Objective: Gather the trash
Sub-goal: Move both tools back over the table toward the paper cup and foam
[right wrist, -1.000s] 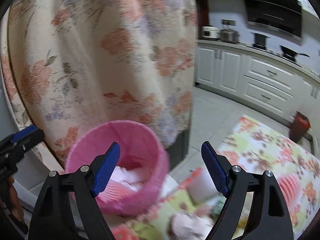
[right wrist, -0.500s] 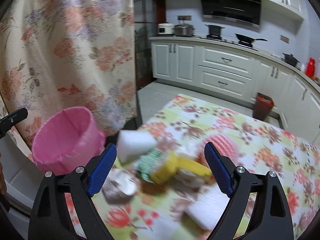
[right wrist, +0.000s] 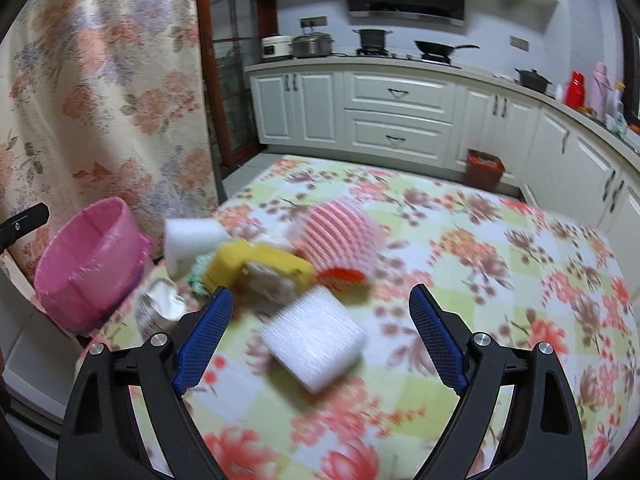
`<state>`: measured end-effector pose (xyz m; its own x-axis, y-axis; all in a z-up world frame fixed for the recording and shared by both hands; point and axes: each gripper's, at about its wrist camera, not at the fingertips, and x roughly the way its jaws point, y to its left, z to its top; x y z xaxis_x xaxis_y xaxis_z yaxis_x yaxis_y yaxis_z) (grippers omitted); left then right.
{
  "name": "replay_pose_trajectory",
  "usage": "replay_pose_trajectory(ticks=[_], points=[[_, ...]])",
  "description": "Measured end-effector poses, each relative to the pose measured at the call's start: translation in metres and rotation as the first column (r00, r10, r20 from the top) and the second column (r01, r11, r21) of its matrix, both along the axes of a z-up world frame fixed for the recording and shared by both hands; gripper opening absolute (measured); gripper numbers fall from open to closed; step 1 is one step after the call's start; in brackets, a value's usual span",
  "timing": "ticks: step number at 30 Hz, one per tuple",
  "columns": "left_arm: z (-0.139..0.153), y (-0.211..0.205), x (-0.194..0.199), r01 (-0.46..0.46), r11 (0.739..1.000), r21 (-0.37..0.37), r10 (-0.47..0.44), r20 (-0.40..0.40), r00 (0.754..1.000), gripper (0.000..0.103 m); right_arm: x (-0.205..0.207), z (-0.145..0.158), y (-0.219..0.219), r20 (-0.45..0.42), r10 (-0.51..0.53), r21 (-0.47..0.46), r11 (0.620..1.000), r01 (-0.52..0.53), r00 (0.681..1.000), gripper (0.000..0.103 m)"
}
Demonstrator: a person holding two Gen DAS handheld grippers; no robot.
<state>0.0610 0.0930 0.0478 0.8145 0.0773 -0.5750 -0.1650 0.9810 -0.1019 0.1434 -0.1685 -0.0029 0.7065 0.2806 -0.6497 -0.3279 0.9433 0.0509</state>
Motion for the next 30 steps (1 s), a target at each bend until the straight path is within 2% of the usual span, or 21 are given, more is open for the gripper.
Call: replay_pose_trajectory(ticks=[5, 12, 19, 23, 30], points=[[-0.013, -0.019, 0.009, 0.036, 0.999, -0.004, -0.036, -0.037, 0.999, 0.06, -0.003, -0.016, -0.025, -0.036, -0.033, 0.004, 0.999, 0.034, 0.999, 0.084], [-0.031, -0.039, 0.023, 0.064, 0.998, -0.009, -0.064, -0.092, 0.994, 0.062, -0.003, -0.028, -0.038, -0.072, -0.042, 0.027, 0.999, 0.044, 0.997, 0.084], [-0.057, -0.054, 0.038, 0.075, 0.997, -0.02, -0.078, -0.158, 0.984, 0.064, 0.0, -0.032, -0.028, -0.089, -0.02, 0.041, 0.999, 0.024, 0.996, 0.084], [-0.07, -0.053, 0.047, 0.054, 0.998, -0.028, -0.059, -0.19, 0.98, 0.068, 0.004, -0.033, -0.02, -0.096, -0.008, 0.042, 0.999, 0.012, 0.995, 0.084], [-0.09, -0.043, 0.06, 0.013, 0.999, -0.053, -0.025, -0.239, 0.971, 0.069, 0.012, -0.035, -0.009, -0.116, -0.004, 0.057, 0.998, 0.011, 0.993, 0.084]])
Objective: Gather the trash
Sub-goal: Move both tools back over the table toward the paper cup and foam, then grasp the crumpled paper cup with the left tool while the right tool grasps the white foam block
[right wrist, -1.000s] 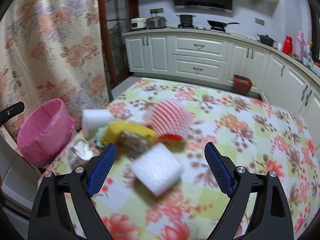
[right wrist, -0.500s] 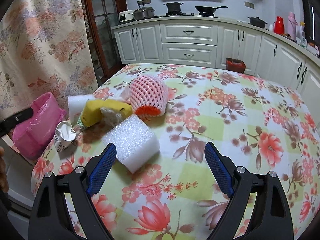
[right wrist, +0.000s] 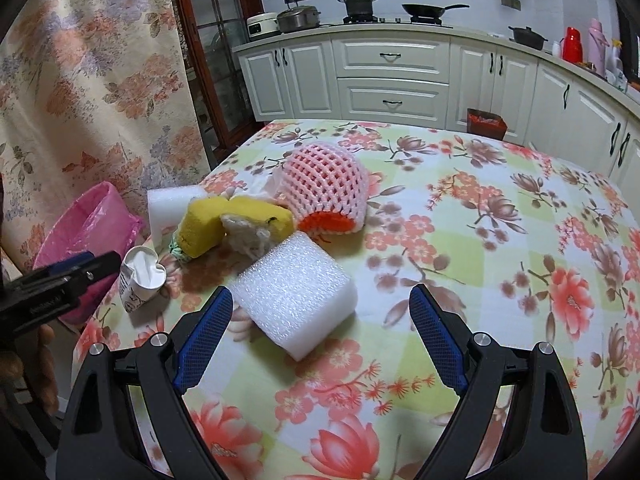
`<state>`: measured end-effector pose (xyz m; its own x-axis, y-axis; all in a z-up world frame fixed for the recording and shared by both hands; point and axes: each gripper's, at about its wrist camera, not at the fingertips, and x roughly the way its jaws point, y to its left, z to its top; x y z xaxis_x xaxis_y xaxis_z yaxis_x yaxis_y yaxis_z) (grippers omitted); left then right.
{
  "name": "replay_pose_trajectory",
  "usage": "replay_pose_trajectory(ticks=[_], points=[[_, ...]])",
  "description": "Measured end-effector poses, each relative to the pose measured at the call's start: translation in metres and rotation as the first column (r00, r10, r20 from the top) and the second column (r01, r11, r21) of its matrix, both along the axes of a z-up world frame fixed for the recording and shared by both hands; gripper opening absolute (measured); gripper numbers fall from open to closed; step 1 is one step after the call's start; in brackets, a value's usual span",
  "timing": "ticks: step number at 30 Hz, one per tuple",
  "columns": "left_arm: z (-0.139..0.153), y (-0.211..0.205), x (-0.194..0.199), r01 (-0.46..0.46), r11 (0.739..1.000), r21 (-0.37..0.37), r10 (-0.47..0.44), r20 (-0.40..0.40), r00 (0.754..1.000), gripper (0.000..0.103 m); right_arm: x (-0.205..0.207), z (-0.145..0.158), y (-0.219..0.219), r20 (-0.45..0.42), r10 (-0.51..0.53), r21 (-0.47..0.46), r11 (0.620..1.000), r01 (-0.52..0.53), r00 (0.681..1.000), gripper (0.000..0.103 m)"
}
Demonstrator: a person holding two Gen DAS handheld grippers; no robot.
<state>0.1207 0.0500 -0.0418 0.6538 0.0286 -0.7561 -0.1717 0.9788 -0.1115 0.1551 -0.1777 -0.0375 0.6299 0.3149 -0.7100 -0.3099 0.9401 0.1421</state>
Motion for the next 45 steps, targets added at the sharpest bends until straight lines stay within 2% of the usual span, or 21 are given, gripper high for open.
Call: replay_pose_trajectory(ticks=[13, 20, 30, 32, 34, 36, 37, 39, 40, 41, 42, 45], points=[[-0.026, 0.013, 0.012, -0.037, 0.997, -0.06, 0.032, -0.07, 0.997, 0.07, 0.018, -0.005, 0.031, -0.027, -0.006, -0.035, 0.999, 0.005, 1.0, 0.084], [-0.028, 0.011, 0.015, -0.03, 0.997, -0.074, 0.024, -0.084, 0.996, 0.07, 0.027, -0.021, 0.039, -0.067, -0.039, -0.097, 0.995, 0.033, 0.997, 0.084], [-0.032, 0.011, 0.009, -0.006, 0.996, -0.089, -0.005, -0.114, 0.994, 0.068, 0.02, -0.025, 0.037, -0.076, -0.023, -0.098, 0.995, 0.015, 0.997, 0.084], [-0.036, 0.012, 0.007, -0.012, 0.996, -0.09, 0.001, -0.122, 0.992, 0.064, 0.019, -0.025, 0.038, -0.077, -0.013, -0.098, 0.995, 0.005, 0.997, 0.084], [-0.037, 0.015, 0.005, -0.014, 0.996, -0.092, 0.002, -0.128, 0.992, 0.051, 0.016, -0.024, 0.037, -0.071, -0.007, -0.091, 0.996, 0.0, 0.997, 0.081], [-0.036, 0.016, 0.004, -0.017, 0.996, -0.091, 0.005, -0.127, 0.992, 0.051, 0.015, -0.024, 0.037, -0.072, -0.002, -0.093, 0.996, -0.005, 0.997, 0.08], [-0.035, 0.017, 0.004, -0.02, 0.995, -0.096, 0.008, -0.121, 0.993, 0.052, 0.014, -0.023, 0.037, -0.072, 0.002, -0.092, 0.996, -0.009, 0.997, 0.079], [-0.031, 0.018, 0.003, -0.02, 0.995, -0.102, 0.009, -0.103, 0.995, 0.058, 0.012, -0.022, 0.037, -0.073, 0.014, -0.085, 0.996, -0.02, 0.997, 0.078], [-0.03, 0.018, 0.003, -0.022, 0.995, -0.1, 0.013, -0.098, 0.995, 0.069, 0.011, -0.021, 0.038, -0.072, 0.019, -0.085, 0.996, -0.025, 0.997, 0.077], [-0.028, 0.017, 0.003, -0.019, 0.995, -0.101, 0.01, -0.089, 0.996, 0.071, 0.01, -0.02, 0.038, -0.071, 0.024, -0.086, 0.996, -0.03, 0.997, 0.077], [-0.027, 0.017, 0.003, -0.014, 0.995, -0.098, 0.005, -0.087, 0.996, 0.071, 0.01, -0.019, 0.037, -0.071, 0.025, -0.083, 0.996, -0.031, 0.997, 0.069], [-0.028, 0.019, 0.006, -0.014, 0.996, -0.089, 0.007, -0.081, 0.997, 0.071, 0.011, -0.016, 0.034, -0.071, 0.026, -0.075, 0.997, -0.032, 0.997, 0.067]])
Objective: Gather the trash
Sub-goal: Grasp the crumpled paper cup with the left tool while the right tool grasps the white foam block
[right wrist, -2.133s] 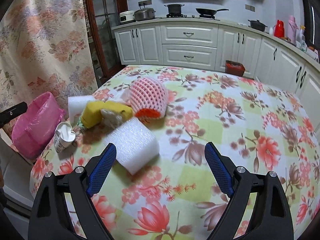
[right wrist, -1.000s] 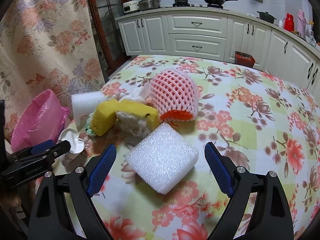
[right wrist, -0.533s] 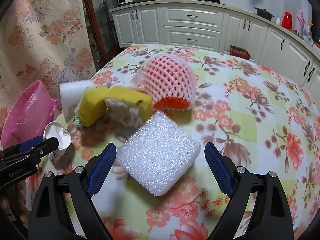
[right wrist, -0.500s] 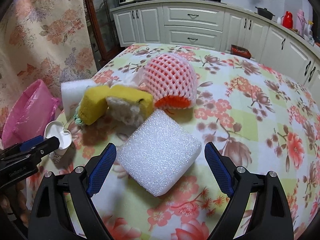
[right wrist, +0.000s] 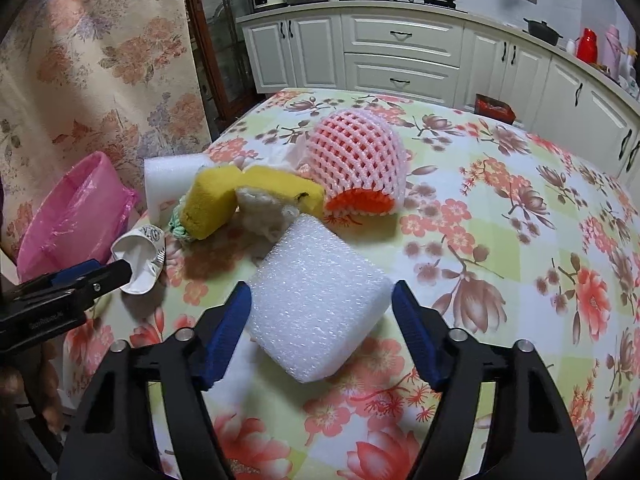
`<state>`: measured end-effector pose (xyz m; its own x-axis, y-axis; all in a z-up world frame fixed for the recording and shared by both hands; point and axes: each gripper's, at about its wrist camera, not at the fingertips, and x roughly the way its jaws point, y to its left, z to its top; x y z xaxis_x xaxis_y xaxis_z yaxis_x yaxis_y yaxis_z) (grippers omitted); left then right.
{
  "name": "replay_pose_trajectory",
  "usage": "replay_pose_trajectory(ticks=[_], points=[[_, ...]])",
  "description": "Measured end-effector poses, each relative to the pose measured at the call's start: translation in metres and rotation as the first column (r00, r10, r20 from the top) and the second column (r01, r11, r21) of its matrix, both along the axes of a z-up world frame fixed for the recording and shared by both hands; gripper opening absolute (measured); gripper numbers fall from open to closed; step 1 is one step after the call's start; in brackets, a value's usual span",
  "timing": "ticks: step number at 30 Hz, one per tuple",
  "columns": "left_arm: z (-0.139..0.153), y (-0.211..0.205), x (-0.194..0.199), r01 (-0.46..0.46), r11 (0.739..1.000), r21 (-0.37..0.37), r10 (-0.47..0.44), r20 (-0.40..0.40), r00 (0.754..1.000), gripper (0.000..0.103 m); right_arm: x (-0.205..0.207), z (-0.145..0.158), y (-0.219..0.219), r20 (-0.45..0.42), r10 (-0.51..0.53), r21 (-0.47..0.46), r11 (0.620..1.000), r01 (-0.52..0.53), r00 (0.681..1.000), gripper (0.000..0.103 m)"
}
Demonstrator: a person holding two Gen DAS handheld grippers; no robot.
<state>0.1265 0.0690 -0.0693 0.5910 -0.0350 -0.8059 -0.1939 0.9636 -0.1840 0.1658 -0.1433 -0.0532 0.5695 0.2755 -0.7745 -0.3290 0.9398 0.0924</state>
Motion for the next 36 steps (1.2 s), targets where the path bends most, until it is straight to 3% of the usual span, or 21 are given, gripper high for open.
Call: replay_pose_trajectory(ticks=[2, 4, 6, 8, 9, 18, 26, 36], points=[[0.0, 0.001, 0.002, -0.001, 1.0, 0.002, 0.001, 0.003, 1.0, 0.071, 0.0, 0.0, 0.001, -0.003, 0.003, -0.01, 1.0, -0.003, 1.0, 0.068], [-0.001, 0.001, 0.006, 0.005, 1.0, 0.004, -0.005, 0.003, 1.0, 0.071, 0.001, -0.001, 0.002, -0.005, -0.002, -0.017, 1.0, 0.002, 1.0, 0.078], [-0.004, 0.002, 0.01, 0.007, 1.0, 0.004, -0.007, -0.009, 1.0, 0.069, 0.002, -0.002, 0.002, -0.008, 0.001, -0.015, 1.0, -0.001, 1.0, 0.082], [-0.006, 0.001, 0.012, 0.018, 1.0, 0.001, -0.018, -0.017, 1.0, 0.054, 0.002, 0.0, 0.003, -0.002, -0.006, -0.012, 1.0, 0.006, 1.0, 0.084], [-0.007, -0.001, 0.013, 0.025, 1.0, 0.001, -0.025, -0.022, 0.999, 0.053, 0.002, 0.001, 0.004, 0.0, -0.008, -0.009, 1.0, 0.008, 1.0, 0.084], [-0.004, 0.0, 0.01, 0.035, 0.999, -0.006, -0.035, -0.017, 0.999, 0.052, 0.011, -0.008, 0.01, -0.028, -0.054, -0.03, 0.998, 0.053, 0.998, 0.084], [0.017, 0.001, -0.005, 0.049, 0.999, -0.014, -0.048, 0.037, 0.998, 0.051, 0.007, -0.012, 0.014, -0.029, -0.016, -0.044, 0.999, 0.015, 0.999, 0.075], [0.053, 0.002, -0.021, 0.056, 0.998, -0.012, -0.054, 0.115, 0.992, 0.052, -0.013, 0.027, 0.021, 0.059, 0.018, -0.02, 1.0, -0.017, 0.998, 0.075]])
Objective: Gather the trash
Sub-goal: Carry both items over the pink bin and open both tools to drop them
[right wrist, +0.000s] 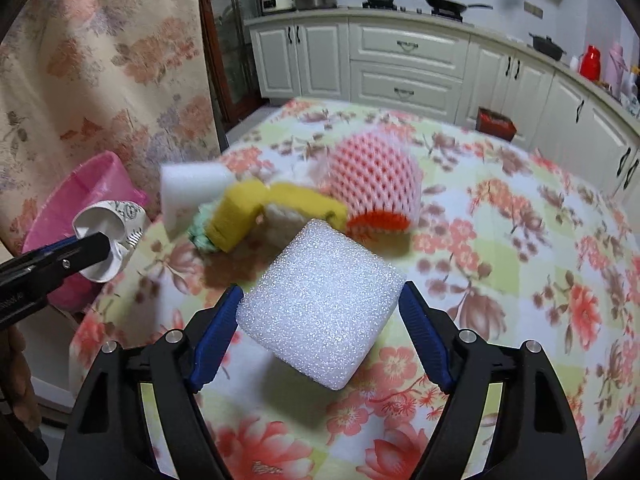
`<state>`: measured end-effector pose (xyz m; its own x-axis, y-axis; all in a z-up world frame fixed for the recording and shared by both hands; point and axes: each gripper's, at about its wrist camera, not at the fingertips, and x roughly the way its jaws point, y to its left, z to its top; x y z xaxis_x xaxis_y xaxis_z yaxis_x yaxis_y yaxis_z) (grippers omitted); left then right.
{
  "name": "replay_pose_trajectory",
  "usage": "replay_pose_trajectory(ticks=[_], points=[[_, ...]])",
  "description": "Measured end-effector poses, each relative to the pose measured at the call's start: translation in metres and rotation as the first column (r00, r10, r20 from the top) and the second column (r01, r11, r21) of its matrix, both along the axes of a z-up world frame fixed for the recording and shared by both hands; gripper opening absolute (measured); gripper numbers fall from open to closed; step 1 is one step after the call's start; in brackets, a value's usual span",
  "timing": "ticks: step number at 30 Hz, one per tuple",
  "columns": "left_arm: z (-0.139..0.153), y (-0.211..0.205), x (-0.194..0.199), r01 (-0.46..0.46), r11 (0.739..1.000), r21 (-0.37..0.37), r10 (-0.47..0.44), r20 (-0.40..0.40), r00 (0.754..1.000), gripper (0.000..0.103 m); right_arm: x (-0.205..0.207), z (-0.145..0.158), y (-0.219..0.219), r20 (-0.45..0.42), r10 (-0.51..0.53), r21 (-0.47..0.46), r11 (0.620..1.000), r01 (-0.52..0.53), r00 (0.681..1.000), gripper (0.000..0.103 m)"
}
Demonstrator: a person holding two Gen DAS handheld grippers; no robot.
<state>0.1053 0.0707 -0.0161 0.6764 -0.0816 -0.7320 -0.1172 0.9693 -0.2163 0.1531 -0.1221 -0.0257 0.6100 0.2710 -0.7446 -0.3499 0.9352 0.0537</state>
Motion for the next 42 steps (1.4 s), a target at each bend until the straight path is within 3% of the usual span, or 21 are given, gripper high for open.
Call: replay_pose_trajectory(ticks=[19, 32, 42], points=[[0.066, 0.047, -0.046, -0.092, 0.996, 0.016, 0.088, 0.158, 0.984, 0.052, -0.024, 0.077, 0.047, 0.154, 0.096, 0.044, 0.994, -0.104, 0.983, 0.075], [0.086, 0.119, -0.079, -0.253, 0.967, 0.035, 0.24, 0.212, 0.947, 0.052, -0.028, 0.102, 0.108, 0.201, 0.195, 0.051, 0.977, -0.209, 0.96, 0.075], [0.084, 0.159, -0.092, -0.336, 0.941, 0.046, 0.319, 0.213, 0.923, 0.052, -0.026, 0.113, 0.174, 0.218, 0.317, 0.065, 0.939, -0.338, 0.923, 0.075]])
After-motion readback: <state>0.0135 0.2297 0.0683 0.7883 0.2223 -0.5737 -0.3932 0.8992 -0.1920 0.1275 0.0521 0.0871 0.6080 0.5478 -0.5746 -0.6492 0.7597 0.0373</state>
